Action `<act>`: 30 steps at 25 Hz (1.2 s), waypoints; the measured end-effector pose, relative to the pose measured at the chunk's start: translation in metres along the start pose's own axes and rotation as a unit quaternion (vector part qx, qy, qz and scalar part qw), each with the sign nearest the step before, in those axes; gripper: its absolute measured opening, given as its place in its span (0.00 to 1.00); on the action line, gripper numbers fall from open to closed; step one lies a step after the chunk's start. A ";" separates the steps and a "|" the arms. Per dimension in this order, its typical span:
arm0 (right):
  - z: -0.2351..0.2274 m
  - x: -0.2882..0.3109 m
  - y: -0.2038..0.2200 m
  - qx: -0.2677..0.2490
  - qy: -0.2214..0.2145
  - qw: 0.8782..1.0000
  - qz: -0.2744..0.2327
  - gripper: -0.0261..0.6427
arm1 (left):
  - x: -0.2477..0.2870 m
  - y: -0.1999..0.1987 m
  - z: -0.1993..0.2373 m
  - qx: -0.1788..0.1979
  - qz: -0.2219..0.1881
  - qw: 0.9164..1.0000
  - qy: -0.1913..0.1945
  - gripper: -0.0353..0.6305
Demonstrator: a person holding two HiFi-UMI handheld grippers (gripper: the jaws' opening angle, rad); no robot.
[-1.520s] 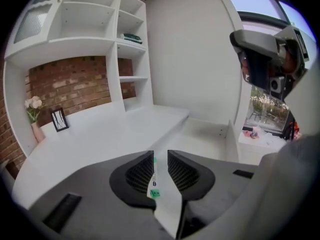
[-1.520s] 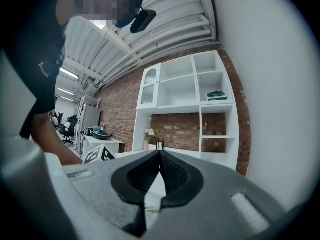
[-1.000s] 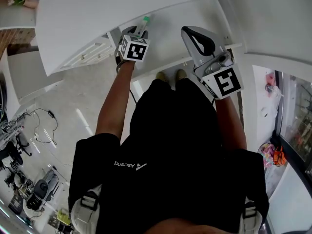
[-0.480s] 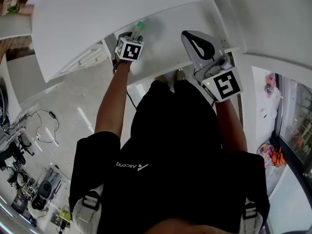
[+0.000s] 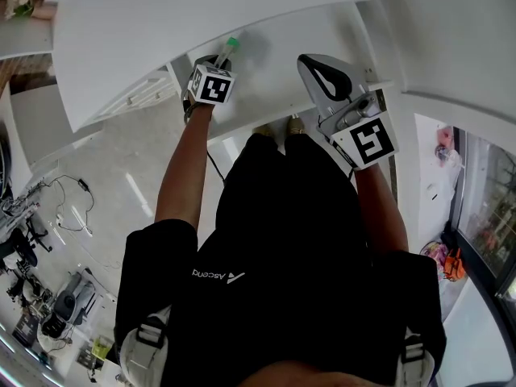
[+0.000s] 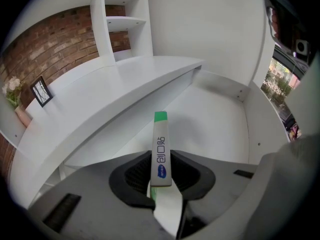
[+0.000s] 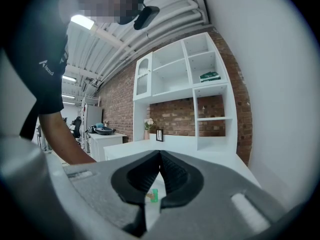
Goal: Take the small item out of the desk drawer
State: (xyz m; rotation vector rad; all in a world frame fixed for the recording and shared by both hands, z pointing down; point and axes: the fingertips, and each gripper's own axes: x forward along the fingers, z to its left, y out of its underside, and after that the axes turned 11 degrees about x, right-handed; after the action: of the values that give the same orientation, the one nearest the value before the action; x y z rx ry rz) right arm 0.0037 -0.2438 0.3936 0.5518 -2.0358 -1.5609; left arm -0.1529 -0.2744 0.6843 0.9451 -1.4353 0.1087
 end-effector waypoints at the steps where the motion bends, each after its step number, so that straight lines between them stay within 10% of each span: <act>1: 0.000 0.000 0.000 -0.002 -0.002 1.000 -0.004 0.04 | -0.003 0.000 -0.002 0.001 -0.002 1.000 0.000 0.19; 17: 0.008 -0.006 -0.020 -0.011 -0.044 0.998 -0.039 0.04 | -0.126 -0.068 -0.017 -0.013 -0.136 0.989 -0.051 0.19; 30: 0.024 -0.017 -0.056 -0.021 -0.065 0.995 -0.078 0.04 | -0.270 -0.136 -0.034 -0.069 -0.320 0.940 -0.093 0.19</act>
State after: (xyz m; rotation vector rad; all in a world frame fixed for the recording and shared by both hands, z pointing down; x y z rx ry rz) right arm 0.0029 -0.2299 0.3316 0.6199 -2.0936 -1.7685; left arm -0.0986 -0.2167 0.3906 1.2842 -1.2179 -0.5692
